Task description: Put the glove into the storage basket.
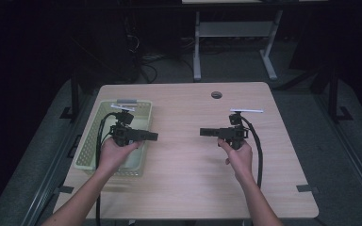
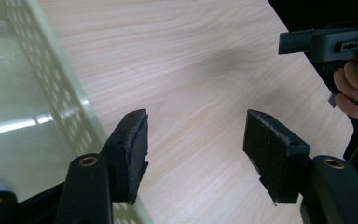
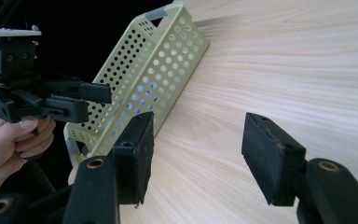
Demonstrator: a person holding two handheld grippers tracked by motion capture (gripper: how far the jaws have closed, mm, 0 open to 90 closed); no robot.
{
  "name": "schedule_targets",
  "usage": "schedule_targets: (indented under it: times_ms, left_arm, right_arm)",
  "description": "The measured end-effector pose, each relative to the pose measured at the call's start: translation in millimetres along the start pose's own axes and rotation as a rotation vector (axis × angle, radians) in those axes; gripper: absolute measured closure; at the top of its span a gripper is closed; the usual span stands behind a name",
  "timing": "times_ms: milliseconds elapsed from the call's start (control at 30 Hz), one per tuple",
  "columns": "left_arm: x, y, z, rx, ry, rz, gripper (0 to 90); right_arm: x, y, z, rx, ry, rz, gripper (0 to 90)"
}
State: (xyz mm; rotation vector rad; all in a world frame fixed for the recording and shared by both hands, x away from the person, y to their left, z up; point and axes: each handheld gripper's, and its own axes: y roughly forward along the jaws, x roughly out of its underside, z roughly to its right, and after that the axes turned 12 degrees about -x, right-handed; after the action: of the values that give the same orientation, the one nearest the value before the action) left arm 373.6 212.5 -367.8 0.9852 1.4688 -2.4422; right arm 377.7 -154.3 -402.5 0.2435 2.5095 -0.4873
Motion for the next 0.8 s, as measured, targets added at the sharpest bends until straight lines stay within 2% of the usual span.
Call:
schedule_targets:
  times_ms: [200,600,800]
  left_arm:
    - [-0.8,7.3,11.7,0.017,-0.005,0.008,37.6]
    - [-1.3,23.2,43.2,0.058,0.044,0.003,35.7]
    - [2.2,34.1,56.2,0.055,0.076,0.001,35.3]
  right_arm:
    - [5.4,-12.0,3.5,0.014,-0.003,0.003,41.7]
    - [20.4,-45.6,13.5,0.028,-0.001,0.054,39.2]
    - [25.6,-58.0,21.2,0.045,0.013,0.067,35.6]
